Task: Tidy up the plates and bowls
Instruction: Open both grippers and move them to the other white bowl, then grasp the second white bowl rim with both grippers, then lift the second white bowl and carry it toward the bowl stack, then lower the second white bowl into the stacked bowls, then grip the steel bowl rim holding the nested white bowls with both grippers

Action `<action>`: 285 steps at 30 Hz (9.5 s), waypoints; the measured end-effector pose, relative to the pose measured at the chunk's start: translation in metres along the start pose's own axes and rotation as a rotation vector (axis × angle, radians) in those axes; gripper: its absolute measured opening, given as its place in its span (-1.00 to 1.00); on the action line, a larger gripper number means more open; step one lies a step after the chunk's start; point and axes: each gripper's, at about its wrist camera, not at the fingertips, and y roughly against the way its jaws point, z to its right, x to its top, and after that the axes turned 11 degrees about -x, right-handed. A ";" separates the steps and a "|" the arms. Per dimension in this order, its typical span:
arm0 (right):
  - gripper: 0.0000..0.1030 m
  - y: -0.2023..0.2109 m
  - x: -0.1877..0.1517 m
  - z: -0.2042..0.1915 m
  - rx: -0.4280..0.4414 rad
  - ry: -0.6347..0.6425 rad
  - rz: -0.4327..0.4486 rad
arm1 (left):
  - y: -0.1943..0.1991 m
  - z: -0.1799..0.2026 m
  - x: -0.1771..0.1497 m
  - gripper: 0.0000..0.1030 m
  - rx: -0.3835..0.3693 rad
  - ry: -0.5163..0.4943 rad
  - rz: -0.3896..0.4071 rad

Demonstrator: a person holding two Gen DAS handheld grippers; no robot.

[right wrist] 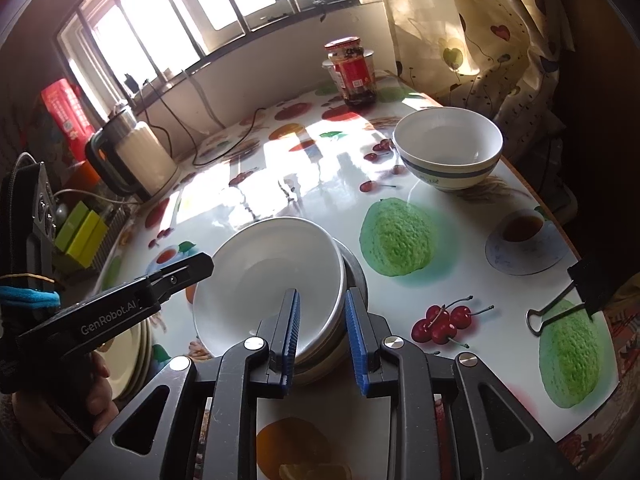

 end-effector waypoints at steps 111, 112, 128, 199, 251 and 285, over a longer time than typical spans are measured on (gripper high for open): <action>-0.73 -0.087 0.119 0.130 -0.214 -0.060 0.016 | -0.178 0.110 0.106 -0.80 0.019 -0.154 -0.170; -0.73 -0.087 0.119 0.130 -0.215 -0.060 0.017 | -0.178 0.110 0.106 -0.80 0.018 -0.154 -0.171; -0.76 -0.086 0.120 0.130 -0.219 -0.053 0.018 | -0.174 0.108 0.107 -0.86 0.017 -0.146 -0.164; -0.78 0.034 0.043 -0.015 -0.085 0.063 0.113 | 0.018 0.038 0.033 -0.86 0.028 -0.052 0.042; -0.40 -0.007 0.012 0.003 -0.035 -0.024 -0.012 | 0.003 0.019 0.003 -0.82 0.020 -0.053 0.016; -0.74 -0.003 0.012 0.000 -0.005 -0.011 0.036 | -0.002 0.021 0.000 -0.82 0.019 -0.065 0.025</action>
